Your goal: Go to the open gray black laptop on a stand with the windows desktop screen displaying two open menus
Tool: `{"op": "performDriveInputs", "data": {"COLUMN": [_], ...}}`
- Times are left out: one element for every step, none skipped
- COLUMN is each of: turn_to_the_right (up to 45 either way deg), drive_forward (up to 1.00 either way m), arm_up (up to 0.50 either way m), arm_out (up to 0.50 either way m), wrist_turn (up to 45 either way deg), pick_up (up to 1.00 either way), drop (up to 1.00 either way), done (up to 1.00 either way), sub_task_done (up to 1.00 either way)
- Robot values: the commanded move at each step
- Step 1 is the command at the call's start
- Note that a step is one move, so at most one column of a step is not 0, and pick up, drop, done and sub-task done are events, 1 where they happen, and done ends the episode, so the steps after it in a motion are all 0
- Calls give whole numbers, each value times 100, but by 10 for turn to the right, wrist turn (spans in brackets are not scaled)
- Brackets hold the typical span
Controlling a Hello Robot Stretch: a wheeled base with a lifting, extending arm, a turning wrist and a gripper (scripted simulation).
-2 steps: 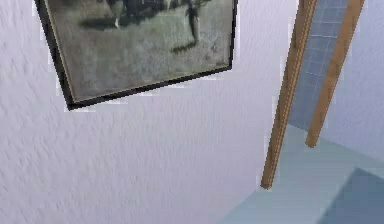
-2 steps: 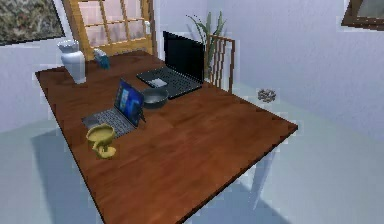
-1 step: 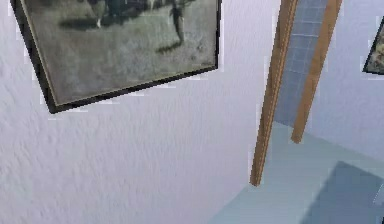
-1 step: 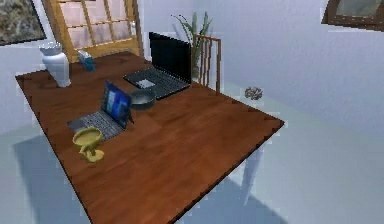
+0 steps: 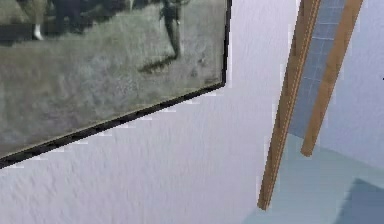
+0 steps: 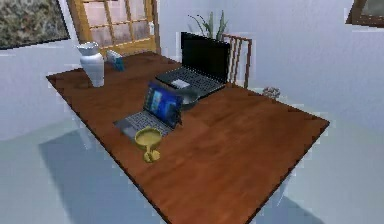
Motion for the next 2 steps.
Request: {"op": "performDriveInputs", "data": {"turn_to_the_right": [450, 330], "drive_forward": [0, 0], "arm_up": [0, 0], "arm_out": [0, 0], "wrist_turn": [0, 0], "pick_up": [0, 0], "drop": [0, 0], "done": [0, 0], "sub_task_done": [0, 0]}}
